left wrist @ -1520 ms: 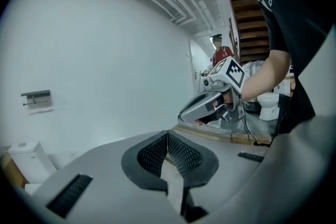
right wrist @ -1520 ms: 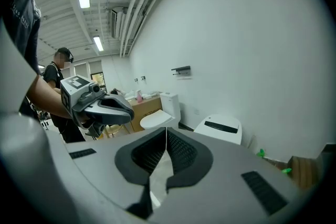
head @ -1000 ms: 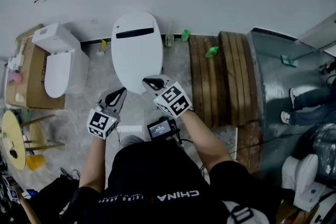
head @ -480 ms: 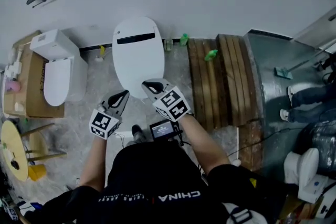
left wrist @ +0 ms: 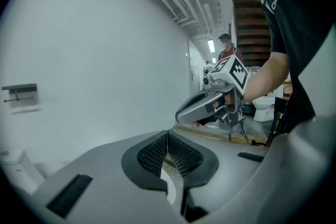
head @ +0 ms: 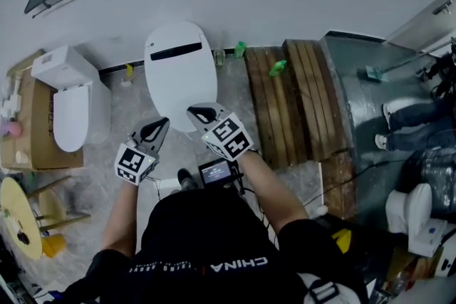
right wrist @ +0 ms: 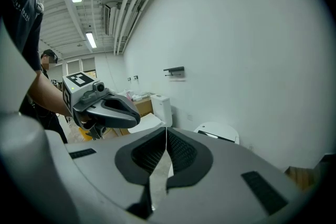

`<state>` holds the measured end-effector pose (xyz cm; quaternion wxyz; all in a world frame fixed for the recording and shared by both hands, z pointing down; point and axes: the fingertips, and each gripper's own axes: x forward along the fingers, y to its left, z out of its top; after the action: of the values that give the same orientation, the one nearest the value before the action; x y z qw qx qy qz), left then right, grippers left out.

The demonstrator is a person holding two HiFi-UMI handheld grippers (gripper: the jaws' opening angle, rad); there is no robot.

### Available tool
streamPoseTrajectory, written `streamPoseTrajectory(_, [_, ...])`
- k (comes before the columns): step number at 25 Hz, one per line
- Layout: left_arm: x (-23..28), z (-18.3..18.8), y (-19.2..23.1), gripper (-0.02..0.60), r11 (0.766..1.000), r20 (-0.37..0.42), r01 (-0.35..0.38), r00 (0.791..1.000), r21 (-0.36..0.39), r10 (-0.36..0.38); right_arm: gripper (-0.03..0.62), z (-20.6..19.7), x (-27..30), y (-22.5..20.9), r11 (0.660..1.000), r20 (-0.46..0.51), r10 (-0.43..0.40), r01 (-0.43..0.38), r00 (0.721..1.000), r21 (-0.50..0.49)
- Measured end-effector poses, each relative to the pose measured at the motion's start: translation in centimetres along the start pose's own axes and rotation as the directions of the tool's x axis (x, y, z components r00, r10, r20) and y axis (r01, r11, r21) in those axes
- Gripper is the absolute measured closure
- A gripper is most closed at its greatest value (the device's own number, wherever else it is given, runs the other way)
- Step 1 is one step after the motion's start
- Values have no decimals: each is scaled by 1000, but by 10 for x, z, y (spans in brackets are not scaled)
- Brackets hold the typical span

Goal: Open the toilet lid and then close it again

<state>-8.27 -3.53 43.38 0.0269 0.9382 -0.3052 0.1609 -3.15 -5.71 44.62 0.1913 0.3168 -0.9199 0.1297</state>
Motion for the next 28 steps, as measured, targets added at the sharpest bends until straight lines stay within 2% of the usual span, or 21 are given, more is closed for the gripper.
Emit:
streamPoseTrajectory(7, [10,-17,3,571,1000,-51,-9,999,30,11,579,-20,3,-5,1000,-60,16,-17,998,-25])
streamPoseTrajectory(12, [31,-62,0,571,996,-154,26,988,84,-13,579,-61,20,-20,998,-135,30,-38,990,-57])
streamPoseTrajectory(15, [47,-110,-4,559,989,-234,62,972,136,-29,577,-103,37,-24,996,-199,59,-71,978,-54])
streamPoseTrajectory(17, [60,-146,-4,509,981,-282,97,958,169,-46,571,-134,53,-28,996,-238,74,-86,968,-39])
streamPoseTrajectory(21, [90,-218,-6,446,966,-348,155,934,208,-75,497,-205,89,-35,993,-316,98,-113,944,-32])
streamPoseTrajectory(24, [112,-273,-11,407,946,-394,190,916,261,-75,452,-251,115,-40,987,-353,98,-135,931,-84])
streamPoseTrajectory(28, [137,-352,-16,355,903,-460,252,885,348,-70,377,-317,151,-41,957,-416,94,-197,905,-212])
